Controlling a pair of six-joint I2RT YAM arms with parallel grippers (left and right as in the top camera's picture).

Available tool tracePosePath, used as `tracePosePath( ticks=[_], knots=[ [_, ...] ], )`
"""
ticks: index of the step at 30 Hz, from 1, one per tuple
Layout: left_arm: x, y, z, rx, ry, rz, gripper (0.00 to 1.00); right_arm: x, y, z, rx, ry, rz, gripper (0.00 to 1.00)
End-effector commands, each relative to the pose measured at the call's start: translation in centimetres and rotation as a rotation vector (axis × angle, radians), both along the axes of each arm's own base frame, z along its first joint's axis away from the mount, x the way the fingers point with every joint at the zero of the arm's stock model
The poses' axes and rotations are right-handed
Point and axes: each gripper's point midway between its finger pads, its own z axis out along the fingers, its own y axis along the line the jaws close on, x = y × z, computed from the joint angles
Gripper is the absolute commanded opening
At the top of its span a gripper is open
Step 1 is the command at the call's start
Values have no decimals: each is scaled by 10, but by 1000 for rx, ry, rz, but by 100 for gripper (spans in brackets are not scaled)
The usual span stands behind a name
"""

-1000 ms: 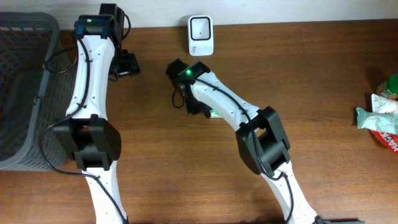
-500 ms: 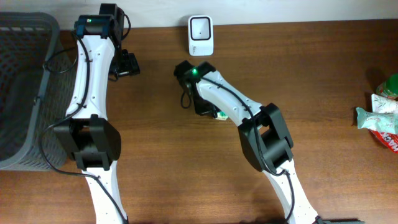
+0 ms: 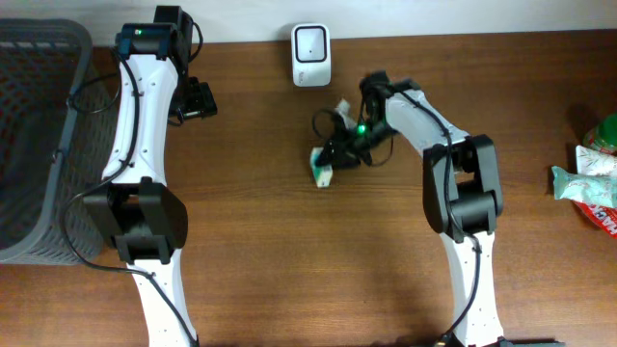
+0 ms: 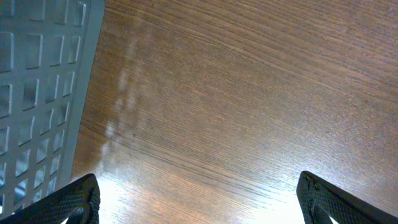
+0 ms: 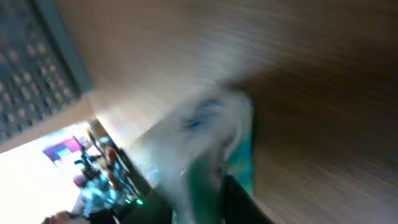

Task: Scan the item barcode
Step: 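Reach the right gripper to the tissue pack and grasp it, then lift the tissue pack to the scanner with the right gripper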

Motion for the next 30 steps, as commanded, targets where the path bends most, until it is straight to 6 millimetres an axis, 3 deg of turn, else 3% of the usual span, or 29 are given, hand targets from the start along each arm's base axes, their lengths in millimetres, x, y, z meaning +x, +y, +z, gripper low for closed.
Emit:
tracePosePath(
  ticks=[1, 4, 6, 7, 8, 10, 11, 12, 15, 18, 20, 22, 24, 26, 30],
  knots=[
    [-2, 2, 5, 14, -6, -4, 99, 11, -52, -15, -245, -20, -46, 44],
    [-2, 2, 5, 15, -6, -4, 99, 24, -92, 8, -484, -80, -59, 54],
    [-2, 2, 5, 14, -7, -4, 99, 29, -95, 36, -528, -132, -27, 61],
    [-2, 2, 5, 14, -7, -4, 99, 29, -90, 47, -524, -149, -10, 71],
    [-2, 2, 5, 14, -6, -4, 99, 27, -85, 50, -522, -151, 4, 72],
    [-2, 2, 5, 14, -6, -4, 99, 19, -75, 44, -520, -135, 38, 71],
    [-2, 2, 5, 14, -7, -4, 99, 16, -68, 37, -518, -130, 53, 61],
    [-2, 2, 5, 14, -7, -4, 99, 13, -64, 31, -518, -128, 65, 58],
    [-1, 2, 5, 14, -7, -4, 99, 1, -42, 8, -441, -98, 88, 58],
    [-2, 2, 5, 14, -7, -4, 99, -9, -35, -15, -387, -68, 86, 57],
    [-2, 2, 5, 14, -6, -4, 99, -14, -33, -25, -368, -59, 85, 40],
    [-2, 2, 5, 14, -6, -4, 99, -14, -30, -24, -351, -44, 65, 7],
    [-2, 2, 5, 14, -7, -4, 99, -9, -18, -11, -276, -47, 53, 4],
    [-2, 2, 5, 14, -7, -4, 99, 0, -3, 14, -154, -62, 35, 4],
    [-2, 2, 5, 14, -6, -4, 99, 18, 28, 95, 316, -81, 5, 4]
  ],
)
